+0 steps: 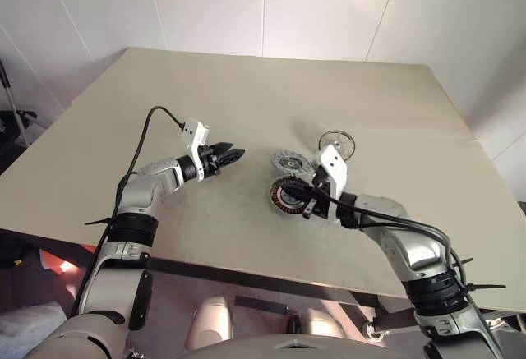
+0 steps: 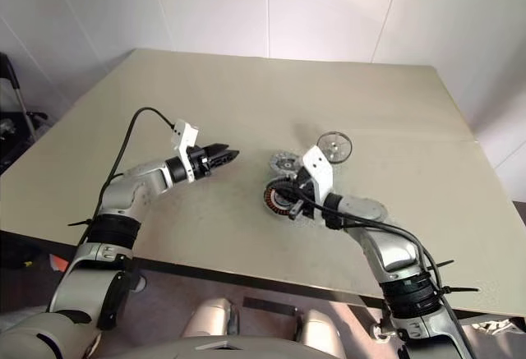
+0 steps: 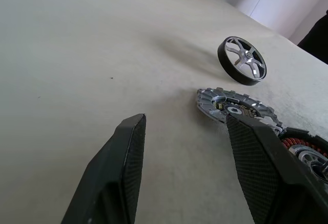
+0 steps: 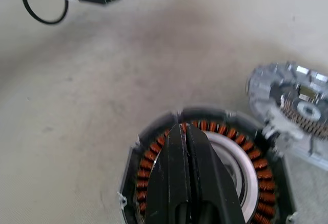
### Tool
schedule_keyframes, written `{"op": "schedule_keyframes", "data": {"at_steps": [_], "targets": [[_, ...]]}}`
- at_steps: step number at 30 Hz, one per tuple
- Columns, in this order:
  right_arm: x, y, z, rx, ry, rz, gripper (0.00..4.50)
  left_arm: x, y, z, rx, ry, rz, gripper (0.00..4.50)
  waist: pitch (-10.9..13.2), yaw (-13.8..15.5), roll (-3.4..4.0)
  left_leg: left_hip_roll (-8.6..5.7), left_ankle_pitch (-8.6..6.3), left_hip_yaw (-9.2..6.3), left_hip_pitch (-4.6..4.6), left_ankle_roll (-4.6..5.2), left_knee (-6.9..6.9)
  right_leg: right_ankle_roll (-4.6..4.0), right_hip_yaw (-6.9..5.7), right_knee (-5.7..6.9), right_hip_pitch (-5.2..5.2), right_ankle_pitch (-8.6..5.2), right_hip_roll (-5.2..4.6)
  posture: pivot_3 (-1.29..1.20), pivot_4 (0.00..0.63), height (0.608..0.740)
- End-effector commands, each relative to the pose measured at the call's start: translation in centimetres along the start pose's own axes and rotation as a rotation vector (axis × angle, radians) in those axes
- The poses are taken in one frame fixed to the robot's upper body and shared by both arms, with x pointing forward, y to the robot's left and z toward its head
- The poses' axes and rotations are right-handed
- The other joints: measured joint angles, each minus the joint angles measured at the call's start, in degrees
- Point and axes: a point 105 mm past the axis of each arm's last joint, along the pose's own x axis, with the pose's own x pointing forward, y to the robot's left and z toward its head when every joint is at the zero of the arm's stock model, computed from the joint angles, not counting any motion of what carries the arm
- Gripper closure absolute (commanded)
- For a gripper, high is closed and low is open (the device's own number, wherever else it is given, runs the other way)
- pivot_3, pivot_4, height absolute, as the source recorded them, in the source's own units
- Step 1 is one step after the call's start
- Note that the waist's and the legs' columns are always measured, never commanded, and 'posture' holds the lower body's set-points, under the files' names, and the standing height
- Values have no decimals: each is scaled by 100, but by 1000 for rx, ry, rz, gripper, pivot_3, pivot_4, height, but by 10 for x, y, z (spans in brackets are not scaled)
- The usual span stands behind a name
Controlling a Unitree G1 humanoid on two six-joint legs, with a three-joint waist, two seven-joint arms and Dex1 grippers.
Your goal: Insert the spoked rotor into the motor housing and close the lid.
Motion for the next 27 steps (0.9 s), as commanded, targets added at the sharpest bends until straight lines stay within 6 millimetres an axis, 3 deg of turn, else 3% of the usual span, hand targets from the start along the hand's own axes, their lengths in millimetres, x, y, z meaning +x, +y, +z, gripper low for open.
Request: {"op": "schedule_keyframes", "data": {"at_steps": [1,7,12,14,16,18,21,25,27], "targets": [[0,-5,8,-45,-11,-25,4457,-2,0,16,39,-46,4,1860,-1,1,0,0,0,1,3,-1,0,0,0,0,2,0,0,0,0,740],[-7,-7,26,-90,-57,-26,4457,-4,3,17,39,-49,15,1860,0,3,-1,0,0,0,8,-1,0,1,0,0,9,0,0,0,0,740],[-24,-27,70,-101,-209,-102,4457,-3,2,15,34,-47,13,1860,0,0,0,0,0,0,4,0,0,1,0,1,2,0,0,0,0,740],[-32,-54,82,-54,-256,-213,4457,-2,1,14,33,-46,11,1860,0,-2,0,1,1,0,7,-1,0,0,0,2,4,1,0,0,0,740],[-41,-99,82,67,-267,-398,4457,0,-1,13,32,-46,3,1860,0,-13,0,1,2,0,7,-3,0,0,0,5,3,1,0,0,0,740],[-51,-139,68,207,-247,-552,4457,2,-2,13,32,-45,-2,1860,0,-10,0,-2,5,2,13,-7,1,-3,2,10,4,3,0,0,0,740],[-63,-178,54,322,-244,-717,3883,3,-3,12,36,-40,-5,1860,0,10,0,-3,7,1,15,-12,1,-5,1,11,8,3,0,0,0,740],[-68,-198,46,299,-193,-840,2528,3,-3,11,41,-37,-2,1860,0,-8,1,-2,15,7,-30,1,1,-6,1,20,-43,3,0,0,0,740],[-69,-200,44,239,-161,-857,2528,1,-2,11,43,-38,5,1860,0,-14,1,-4,19,9,-57,7,6,-6,2,48,-78,4,-1,0,0,740]]}}
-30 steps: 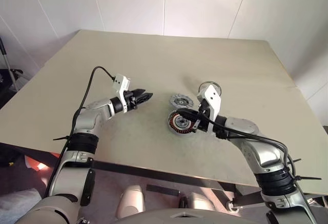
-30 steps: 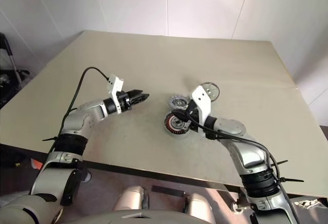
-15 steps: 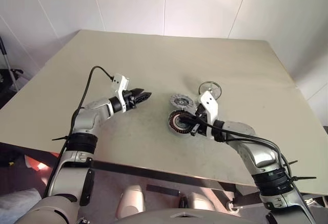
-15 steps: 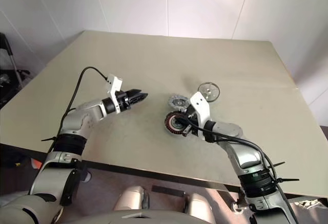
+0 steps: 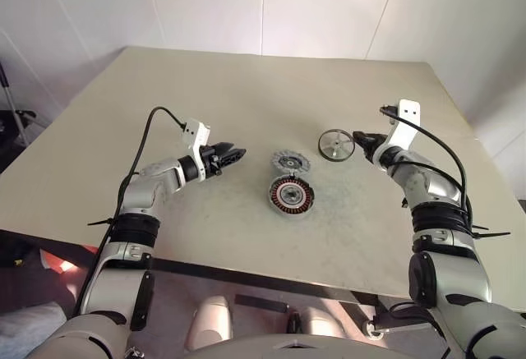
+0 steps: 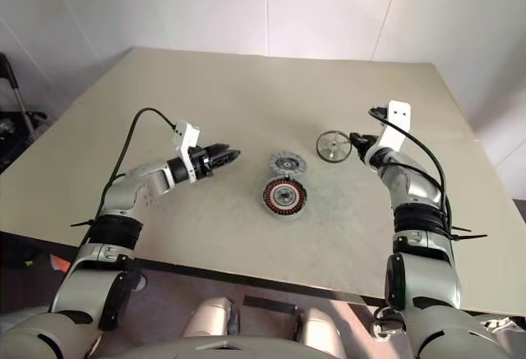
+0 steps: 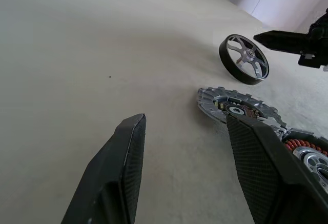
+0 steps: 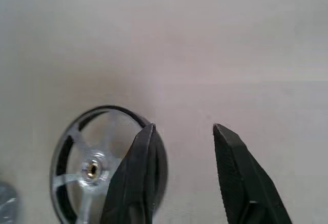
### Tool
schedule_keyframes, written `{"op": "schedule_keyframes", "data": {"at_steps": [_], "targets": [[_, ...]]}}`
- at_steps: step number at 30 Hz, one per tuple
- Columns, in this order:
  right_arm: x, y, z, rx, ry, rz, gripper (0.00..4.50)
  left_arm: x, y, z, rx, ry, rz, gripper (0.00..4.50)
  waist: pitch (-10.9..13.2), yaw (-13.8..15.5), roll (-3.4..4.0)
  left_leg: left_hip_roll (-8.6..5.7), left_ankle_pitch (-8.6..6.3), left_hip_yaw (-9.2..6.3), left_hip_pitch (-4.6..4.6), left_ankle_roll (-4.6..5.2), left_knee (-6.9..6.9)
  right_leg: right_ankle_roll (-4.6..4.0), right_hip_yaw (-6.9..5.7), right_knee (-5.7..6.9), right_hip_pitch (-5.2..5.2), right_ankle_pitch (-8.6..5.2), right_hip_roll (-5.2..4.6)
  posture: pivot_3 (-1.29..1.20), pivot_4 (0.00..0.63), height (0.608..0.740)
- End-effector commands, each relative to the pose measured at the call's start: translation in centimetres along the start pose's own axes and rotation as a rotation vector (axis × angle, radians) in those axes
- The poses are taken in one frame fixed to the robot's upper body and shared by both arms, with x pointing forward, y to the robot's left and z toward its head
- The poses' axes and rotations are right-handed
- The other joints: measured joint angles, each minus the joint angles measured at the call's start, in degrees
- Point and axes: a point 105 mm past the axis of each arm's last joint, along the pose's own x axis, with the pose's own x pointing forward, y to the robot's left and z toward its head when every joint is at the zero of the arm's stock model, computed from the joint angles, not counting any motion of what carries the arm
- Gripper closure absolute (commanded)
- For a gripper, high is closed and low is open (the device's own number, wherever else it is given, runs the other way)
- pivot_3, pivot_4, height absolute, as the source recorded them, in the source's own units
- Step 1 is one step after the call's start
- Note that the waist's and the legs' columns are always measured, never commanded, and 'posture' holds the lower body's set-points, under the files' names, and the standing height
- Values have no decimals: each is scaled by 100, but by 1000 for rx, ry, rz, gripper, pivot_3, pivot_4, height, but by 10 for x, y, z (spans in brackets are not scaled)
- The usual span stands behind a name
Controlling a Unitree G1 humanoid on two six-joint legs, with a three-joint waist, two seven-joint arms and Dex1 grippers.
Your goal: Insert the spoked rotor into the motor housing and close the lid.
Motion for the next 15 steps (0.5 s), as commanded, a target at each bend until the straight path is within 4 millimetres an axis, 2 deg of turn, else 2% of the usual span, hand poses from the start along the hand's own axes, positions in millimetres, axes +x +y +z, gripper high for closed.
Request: {"op": "schedule_keyframes", "data": {"at_steps": [1,7,9,12,15], "targets": [[1,1,27,-109,-88,-7,2528,-3,0,12,42,-33,5,1860,0,-4,0,1,0,0,-10,0,1,-1,0,12,-15,0,0,0,0,740],[-1,13,27,-136,-100,68,2528,-5,2,10,40,-32,12,1860,0,3,0,8,4,0,-19,-3,12,-10,-2,27,-30,-6,2,0,0,740],[-4,15,33,-179,-131,69,2528,-4,1,8,40,-29,15,1860,0,6,1,9,3,0,-20,-2,24,-10,-1,26,-24,-6,1,0,0,740],[-11,30,49,-184,-215,143,2528,-4,1,7,40,-25,15,1860,0,7,1,9,1,0,-18,0,35,-10,1,28,-19,-5,1,0,0,740],[-14,47,43,-234,-202,210,2528,-4,0,6,40,-23,13,1860,1,7,1,10,-1,-2,-12,5,38,-11,1,30,-13,-4,1,0,0,740]]}}
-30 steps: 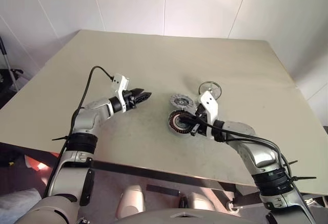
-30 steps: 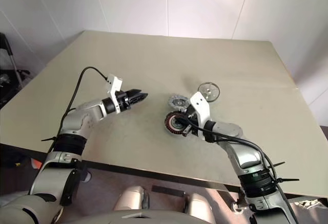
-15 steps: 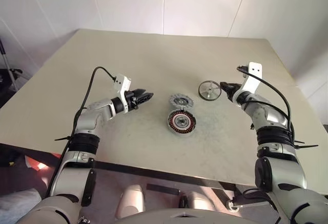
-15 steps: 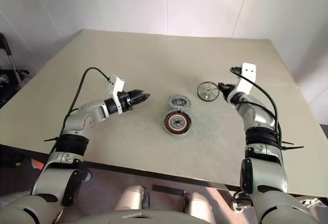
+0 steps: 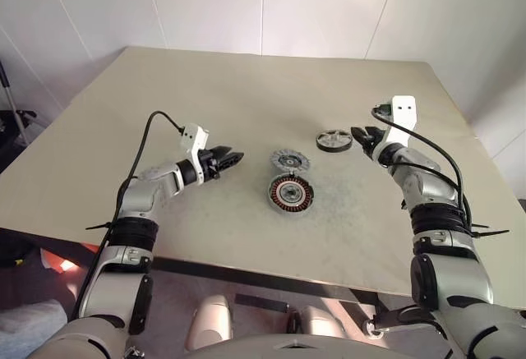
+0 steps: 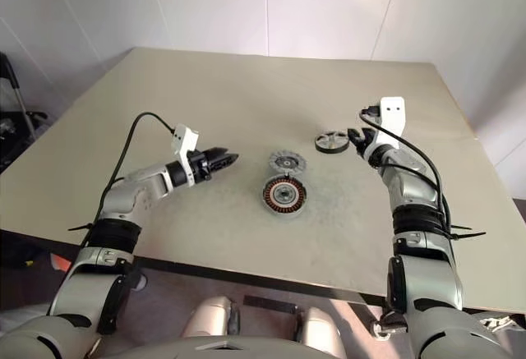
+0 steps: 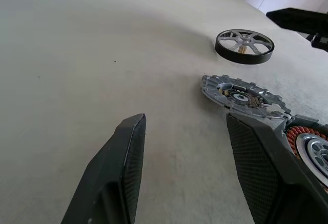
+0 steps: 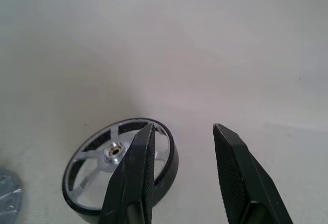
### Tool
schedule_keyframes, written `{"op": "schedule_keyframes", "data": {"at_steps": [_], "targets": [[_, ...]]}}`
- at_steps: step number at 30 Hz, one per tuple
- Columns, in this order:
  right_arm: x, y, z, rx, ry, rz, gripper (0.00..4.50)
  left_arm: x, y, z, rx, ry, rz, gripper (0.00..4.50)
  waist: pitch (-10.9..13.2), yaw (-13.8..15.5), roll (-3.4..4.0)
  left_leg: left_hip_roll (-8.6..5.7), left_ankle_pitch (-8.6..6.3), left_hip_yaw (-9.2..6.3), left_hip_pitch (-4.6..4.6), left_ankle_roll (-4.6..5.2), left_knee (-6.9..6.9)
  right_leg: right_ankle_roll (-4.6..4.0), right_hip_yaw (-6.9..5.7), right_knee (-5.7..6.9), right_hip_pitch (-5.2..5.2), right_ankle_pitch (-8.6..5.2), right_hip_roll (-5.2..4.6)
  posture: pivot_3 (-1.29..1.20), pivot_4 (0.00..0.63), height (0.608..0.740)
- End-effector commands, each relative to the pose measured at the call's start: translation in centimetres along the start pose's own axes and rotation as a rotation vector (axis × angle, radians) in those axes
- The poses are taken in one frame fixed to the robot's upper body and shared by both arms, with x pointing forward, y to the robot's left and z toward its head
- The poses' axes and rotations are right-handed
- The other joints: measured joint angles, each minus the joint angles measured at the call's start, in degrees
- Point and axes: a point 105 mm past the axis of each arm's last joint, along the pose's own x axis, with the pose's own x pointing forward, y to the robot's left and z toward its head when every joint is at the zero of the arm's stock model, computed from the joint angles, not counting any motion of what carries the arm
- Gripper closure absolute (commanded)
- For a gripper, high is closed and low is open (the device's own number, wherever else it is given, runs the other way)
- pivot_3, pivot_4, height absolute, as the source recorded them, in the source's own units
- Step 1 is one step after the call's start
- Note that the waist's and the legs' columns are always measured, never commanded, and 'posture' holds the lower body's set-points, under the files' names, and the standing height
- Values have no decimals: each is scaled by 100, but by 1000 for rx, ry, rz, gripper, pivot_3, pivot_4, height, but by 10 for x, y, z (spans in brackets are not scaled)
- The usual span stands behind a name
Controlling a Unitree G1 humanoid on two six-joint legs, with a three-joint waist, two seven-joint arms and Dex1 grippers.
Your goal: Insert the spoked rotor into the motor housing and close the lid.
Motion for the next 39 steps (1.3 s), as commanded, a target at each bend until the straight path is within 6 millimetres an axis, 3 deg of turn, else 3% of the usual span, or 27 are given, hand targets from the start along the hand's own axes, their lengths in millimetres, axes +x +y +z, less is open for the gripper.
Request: {"op": "schedule_keyframes", "data": {"at_steps": [1,5,9,29,32,35,39], "targets": [[1,21,12,-67,-46,80,2528,1,-4,16,48,-42,-12,1860,0,-1,0,1,-3,0,5,5,0,0,0,0,5,0,0,0,0,740],[5,29,1,-57,-16,95,2528,2,-4,16,47,-42,-13,1860,0,-4,0,2,-3,0,23,4,-2,0,0,-3,23,0,0,0,0,740],[6,23,-13,-82,29,61,2528,1,-5,15,47,-40,-13,1860,0,2,0,0,-1,0,23,-1,-2,0,0,-3,24,0,0,0,0,740],[9,19,-44,-83,118,45,2528,-2,-4,11,38,-37,3,1860,0,-6,0,1,-5,0,32,0,-2,0,0,-4,33,0,0,0,0,740],[10,16,-46,-78,127,33,3177,-3,-2,11,37,-39,10,1860,0,-8,0,1,-14,0,51,-10,-2,0,1,-6,50,0,0,0,0,740],[10,15,-45,-83,127,25,4141,-5,-2,10,36,-39,14,1860,0,-5,-1,1,-14,-1,56,-11,-2,0,1,-6,55,0,0,0,0,740],[11,13,-43,-90,123,20,4246,-5,-1,10,34,-39,18,1860,0,-5,-1,0,-14,-1,55,-12,-2,0,1,-6,55,0,0,0,0,740]]}}
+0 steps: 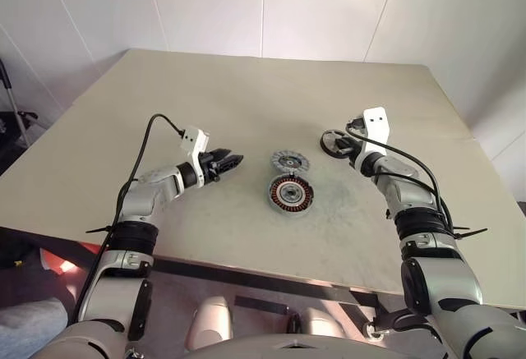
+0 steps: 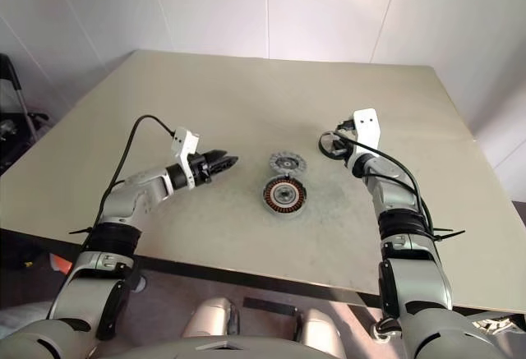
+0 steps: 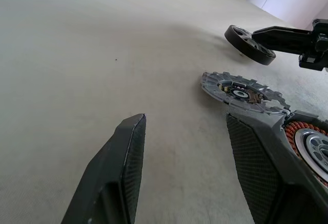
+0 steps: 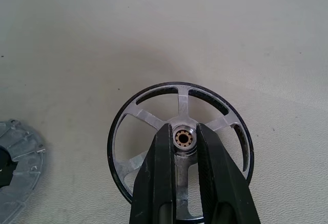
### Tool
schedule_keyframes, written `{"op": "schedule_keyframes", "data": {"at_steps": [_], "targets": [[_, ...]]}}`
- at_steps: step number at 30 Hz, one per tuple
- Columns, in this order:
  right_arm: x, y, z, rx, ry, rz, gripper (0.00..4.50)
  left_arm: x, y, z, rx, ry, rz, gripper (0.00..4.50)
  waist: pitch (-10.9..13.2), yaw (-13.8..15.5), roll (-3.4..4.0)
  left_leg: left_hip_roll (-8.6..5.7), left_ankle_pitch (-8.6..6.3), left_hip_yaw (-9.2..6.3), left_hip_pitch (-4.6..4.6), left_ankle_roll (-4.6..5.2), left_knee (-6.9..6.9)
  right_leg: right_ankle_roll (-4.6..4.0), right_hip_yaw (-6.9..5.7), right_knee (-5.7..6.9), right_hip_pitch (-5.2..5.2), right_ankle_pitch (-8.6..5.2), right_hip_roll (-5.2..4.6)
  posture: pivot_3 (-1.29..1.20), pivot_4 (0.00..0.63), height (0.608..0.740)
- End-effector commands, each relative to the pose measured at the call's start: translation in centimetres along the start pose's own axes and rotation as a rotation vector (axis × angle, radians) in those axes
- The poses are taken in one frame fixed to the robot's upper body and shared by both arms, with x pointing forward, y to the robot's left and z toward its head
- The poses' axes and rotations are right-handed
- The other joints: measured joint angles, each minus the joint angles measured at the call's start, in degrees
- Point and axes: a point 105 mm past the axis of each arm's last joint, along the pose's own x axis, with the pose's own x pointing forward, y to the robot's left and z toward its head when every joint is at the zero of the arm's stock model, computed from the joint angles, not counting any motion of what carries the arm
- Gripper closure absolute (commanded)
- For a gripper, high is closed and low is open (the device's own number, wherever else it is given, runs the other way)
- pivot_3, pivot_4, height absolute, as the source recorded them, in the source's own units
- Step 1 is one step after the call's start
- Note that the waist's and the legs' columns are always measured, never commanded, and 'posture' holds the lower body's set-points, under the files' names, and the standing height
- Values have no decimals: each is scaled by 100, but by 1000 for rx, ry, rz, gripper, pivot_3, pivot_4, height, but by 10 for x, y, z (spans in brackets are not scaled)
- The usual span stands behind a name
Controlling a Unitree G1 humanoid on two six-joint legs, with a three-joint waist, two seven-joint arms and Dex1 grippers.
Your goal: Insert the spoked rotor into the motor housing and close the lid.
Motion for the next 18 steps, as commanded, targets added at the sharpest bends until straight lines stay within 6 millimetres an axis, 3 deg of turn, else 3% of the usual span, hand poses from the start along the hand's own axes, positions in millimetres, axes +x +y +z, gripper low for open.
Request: {"op": "schedule_keyframes", "data": {"at_steps": [1,6,9,11,18], "targets": [[0,-7,1,-6,6,-30,4246,-3,-1,15,31,-45,1,1860,0,0,0,0,0,0,0,0,0,0,0,0,0,0,0,0,0,740],[-7,-5,16,-3,-36,-1,4246,-3,-1,14,29,-42,-1,1860,0,5,0,0,0,0,-1,1,0,0,0,0,-1,0,0,0,0,740],[-29,10,41,-24,-118,121,4246,-2,-1,13,28,-36,-6,1860,1,23,1,-1,1,-1,-11,3,-6,0,-1,-7,-8,0,0,0,0,740],[-38,16,46,-42,-127,156,4246,-2,-2,12,28,-33,-9,1860,2,18,2,0,9,0,-20,17,-10,1,-1,-15,-14,0,0,0,0,740],[-94,71,57,-125,-137,416,4246,3,-5,8,33,-9,-33,1860,2,16,1,1,5,1,-8,23,-36,4,-1,-30,-13,-2,4,0,0,740]]}}
